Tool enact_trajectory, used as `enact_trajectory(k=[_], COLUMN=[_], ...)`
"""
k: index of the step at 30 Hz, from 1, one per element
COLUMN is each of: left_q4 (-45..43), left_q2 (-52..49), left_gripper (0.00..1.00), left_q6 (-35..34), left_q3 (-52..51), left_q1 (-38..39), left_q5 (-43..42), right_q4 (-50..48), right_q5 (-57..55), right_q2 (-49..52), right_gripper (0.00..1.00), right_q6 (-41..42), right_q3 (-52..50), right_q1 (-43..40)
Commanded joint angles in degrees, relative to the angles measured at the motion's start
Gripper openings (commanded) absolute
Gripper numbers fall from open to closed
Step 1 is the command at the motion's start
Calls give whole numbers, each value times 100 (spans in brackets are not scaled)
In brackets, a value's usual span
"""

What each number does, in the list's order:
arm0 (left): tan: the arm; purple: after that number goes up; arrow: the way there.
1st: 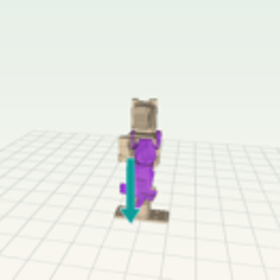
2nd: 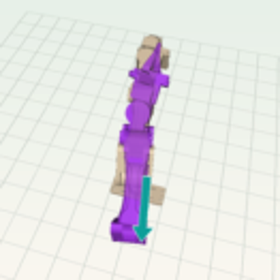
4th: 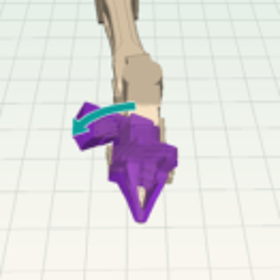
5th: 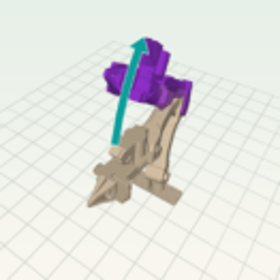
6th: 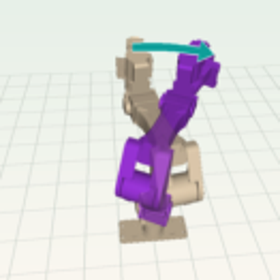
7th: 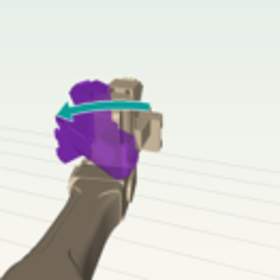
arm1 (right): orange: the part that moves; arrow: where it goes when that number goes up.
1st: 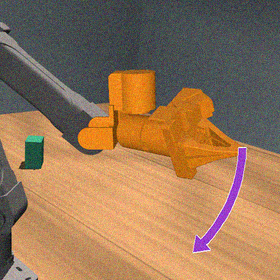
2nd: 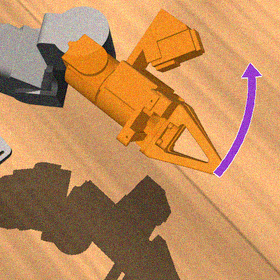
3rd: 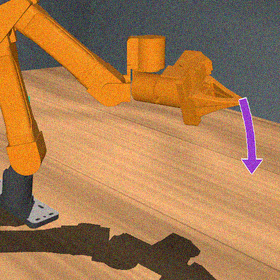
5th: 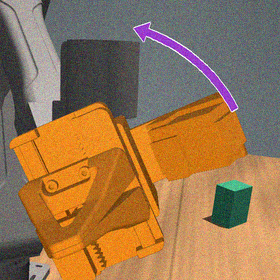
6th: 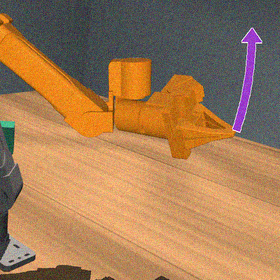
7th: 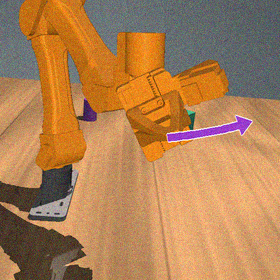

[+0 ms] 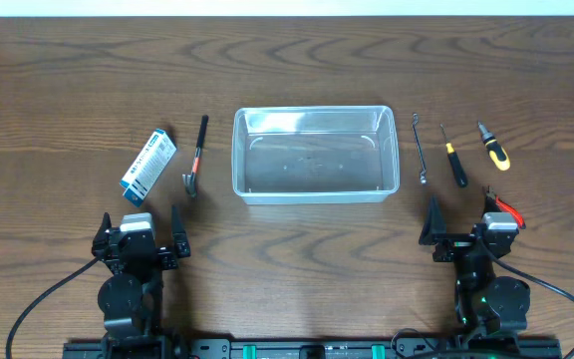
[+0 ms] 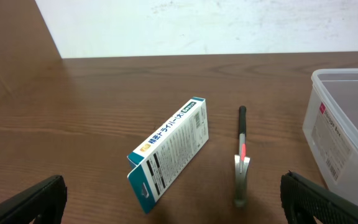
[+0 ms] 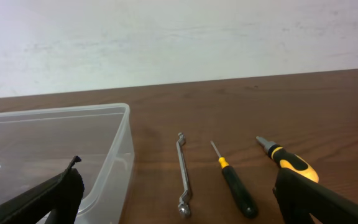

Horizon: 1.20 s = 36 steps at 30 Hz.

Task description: Pack container

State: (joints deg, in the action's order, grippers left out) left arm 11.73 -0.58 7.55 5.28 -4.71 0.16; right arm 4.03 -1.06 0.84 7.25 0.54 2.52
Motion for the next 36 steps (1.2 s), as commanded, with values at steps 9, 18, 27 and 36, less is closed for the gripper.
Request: enact_trajectory(k=[9,18,27,36], left_q4=[39,39,39,39], left_q2=[35,35,35,35], left_gripper=[98,98,98,98], left_q6=[57,57,57,57], left_q3=[-160,-160,-160,-160], left_q1=[24,24,24,24], left_q5=[-37,-37,-37,-37], right_q4=[-350,39,3600,6284], right_q5=[-92,-437,-37,-46], right_q2=[-39,1862,6107,9068], right_gripper=[99,99,99,99], right_q6=[343,337,-363,-1043], right_q3=[127,2048,6990,10421], right_q1=[-35,-37,-50,-142])
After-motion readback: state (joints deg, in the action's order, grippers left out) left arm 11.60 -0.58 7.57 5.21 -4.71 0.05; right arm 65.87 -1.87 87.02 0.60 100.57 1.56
